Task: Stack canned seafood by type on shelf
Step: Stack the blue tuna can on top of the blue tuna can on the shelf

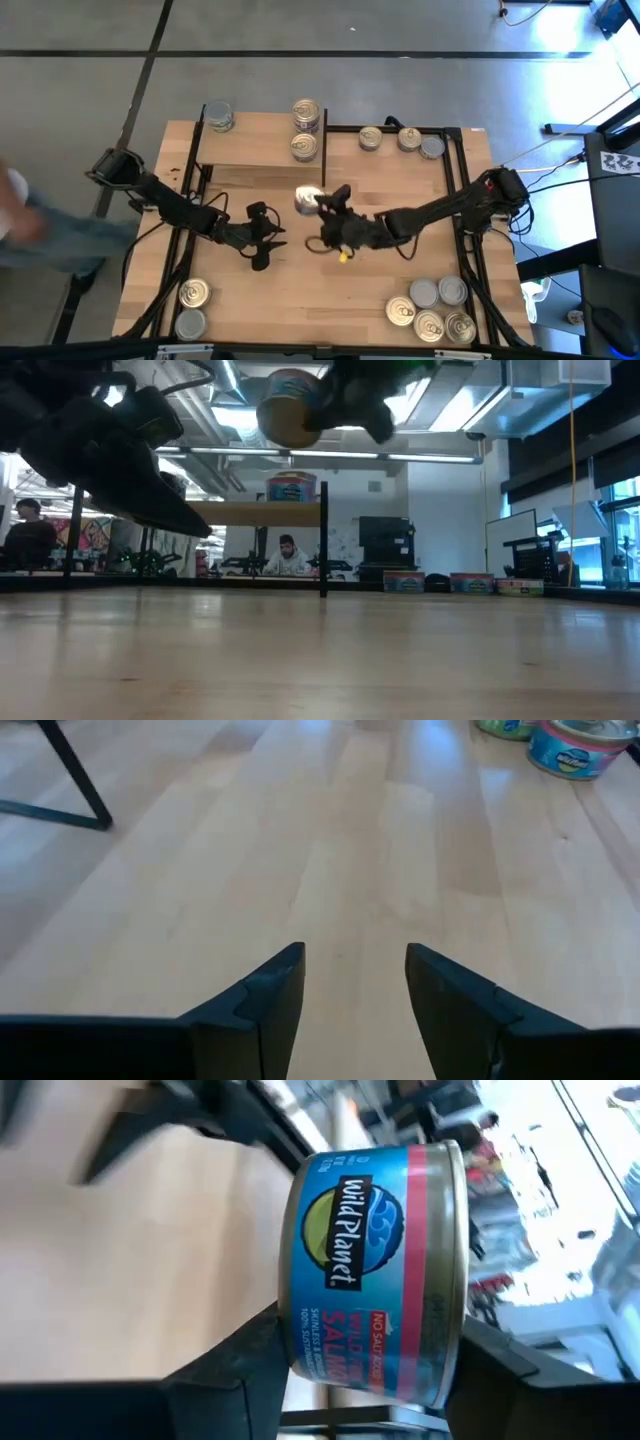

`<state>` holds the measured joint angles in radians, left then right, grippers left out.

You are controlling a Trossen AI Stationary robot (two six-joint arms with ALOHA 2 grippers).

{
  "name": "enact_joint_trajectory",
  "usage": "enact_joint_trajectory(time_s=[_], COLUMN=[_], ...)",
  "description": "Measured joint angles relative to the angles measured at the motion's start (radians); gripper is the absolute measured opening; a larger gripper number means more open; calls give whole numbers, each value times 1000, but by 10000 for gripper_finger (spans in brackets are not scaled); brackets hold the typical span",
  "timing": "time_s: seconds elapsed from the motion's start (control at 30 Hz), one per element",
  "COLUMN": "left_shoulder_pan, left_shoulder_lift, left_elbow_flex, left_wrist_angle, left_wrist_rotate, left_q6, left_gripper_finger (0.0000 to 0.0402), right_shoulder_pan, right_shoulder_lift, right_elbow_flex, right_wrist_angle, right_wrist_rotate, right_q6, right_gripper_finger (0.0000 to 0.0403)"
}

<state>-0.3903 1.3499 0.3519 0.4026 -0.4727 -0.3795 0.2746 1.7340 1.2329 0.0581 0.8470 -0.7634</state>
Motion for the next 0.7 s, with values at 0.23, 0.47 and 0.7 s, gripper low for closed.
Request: enact_joint_trajectory(time_s=[0.23,0.47,0.7], left_shoulder_pan=[20,20,20], left_shoulder_lift=[0,0,-1], left_elbow_flex=[0,0,0], left_wrist_angle=[-10,-13,-24], left_wrist_rotate=[-1,-3,-3], left_q6=[-8,-7,-9], left_gripper_finger=[173,173,173], right_shoulder_pan=[-127,-257,-336], right_shoulder_lift=[1,13,23], right_elbow_flex=[130,138,138], right_wrist_angle=[-56,-60,-64], right_wrist_rotate=[-10,-142,-205], right_q6=[-46,-49,-30], right_gripper_finger=[199,199,199])
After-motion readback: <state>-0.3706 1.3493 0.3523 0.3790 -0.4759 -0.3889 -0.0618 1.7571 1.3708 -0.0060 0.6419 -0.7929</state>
